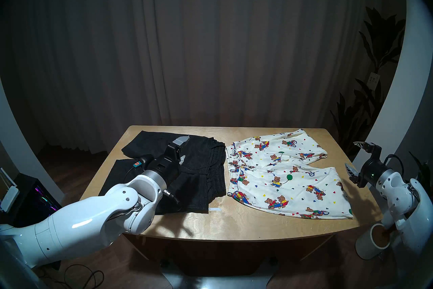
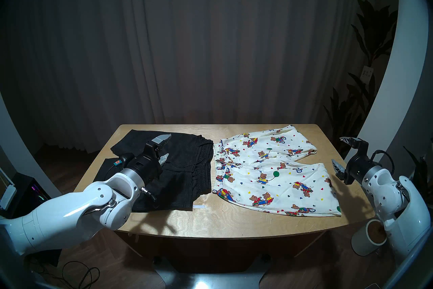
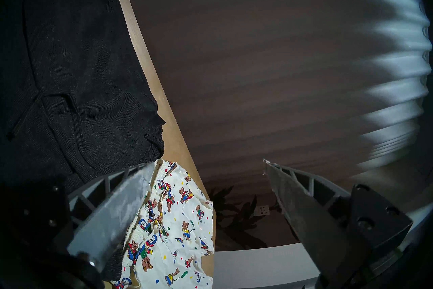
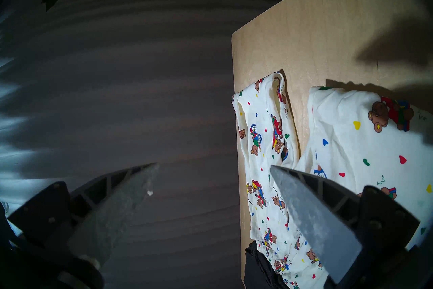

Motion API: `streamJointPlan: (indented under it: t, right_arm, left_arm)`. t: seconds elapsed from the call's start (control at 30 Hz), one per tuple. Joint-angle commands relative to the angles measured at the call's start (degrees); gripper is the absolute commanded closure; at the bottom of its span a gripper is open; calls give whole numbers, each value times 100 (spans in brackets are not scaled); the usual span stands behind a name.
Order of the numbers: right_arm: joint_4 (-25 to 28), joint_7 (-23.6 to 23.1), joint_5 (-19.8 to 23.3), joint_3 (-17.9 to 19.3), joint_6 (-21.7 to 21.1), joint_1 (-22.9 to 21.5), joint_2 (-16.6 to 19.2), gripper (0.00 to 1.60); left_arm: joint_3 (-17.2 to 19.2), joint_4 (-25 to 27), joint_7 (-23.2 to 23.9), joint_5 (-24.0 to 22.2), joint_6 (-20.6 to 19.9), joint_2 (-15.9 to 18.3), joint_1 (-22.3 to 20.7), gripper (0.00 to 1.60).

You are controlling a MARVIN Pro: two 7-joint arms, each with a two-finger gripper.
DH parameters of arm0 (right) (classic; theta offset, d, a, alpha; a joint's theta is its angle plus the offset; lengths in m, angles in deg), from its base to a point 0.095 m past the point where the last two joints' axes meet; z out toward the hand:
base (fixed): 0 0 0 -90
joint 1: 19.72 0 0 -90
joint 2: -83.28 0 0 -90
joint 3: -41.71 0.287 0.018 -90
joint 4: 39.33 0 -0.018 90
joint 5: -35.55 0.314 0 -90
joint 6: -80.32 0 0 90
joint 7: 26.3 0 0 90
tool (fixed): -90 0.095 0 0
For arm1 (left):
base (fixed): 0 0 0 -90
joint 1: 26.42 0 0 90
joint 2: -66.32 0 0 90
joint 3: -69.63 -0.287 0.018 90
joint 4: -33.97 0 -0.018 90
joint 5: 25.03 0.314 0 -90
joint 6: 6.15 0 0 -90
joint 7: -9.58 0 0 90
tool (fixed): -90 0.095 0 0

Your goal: Fold pants twice and stack them

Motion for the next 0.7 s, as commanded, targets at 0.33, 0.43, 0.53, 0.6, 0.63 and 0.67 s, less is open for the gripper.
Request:
streamJointPlan:
  t: [0.33, 0.43, 0.53, 0.6, 0.63, 0.67]
  right_arm:
    - [415, 242, 210, 757, -53, 582, -427, 0]
    - [277, 253, 216, 733, -129, 536, -378, 0]
    - [178, 255, 253, 733, -230, 489, -334, 0]
    - [154, 250, 255, 733, -260, 478, -322, 0]
    - [133, 257, 249, 735, -262, 466, -306, 0]
    - [114, 260, 252, 737, -274, 456, -296, 0]
  left_arm:
    - [-206, 252, 279, 273, -51, -47, 116, 0]
    - [-281, 198, 265, 376, -50, -112, 84, 0]
    - [-319, 181, 228, 399, -33, -169, 64, 0]
    - [-332, 181, 220, 409, -19, -192, 56, 0]
    - [-348, 193, 189, 431, 13, -224, 45, 0]
    - [-350, 210, 155, 413, 34, -248, 42, 0]
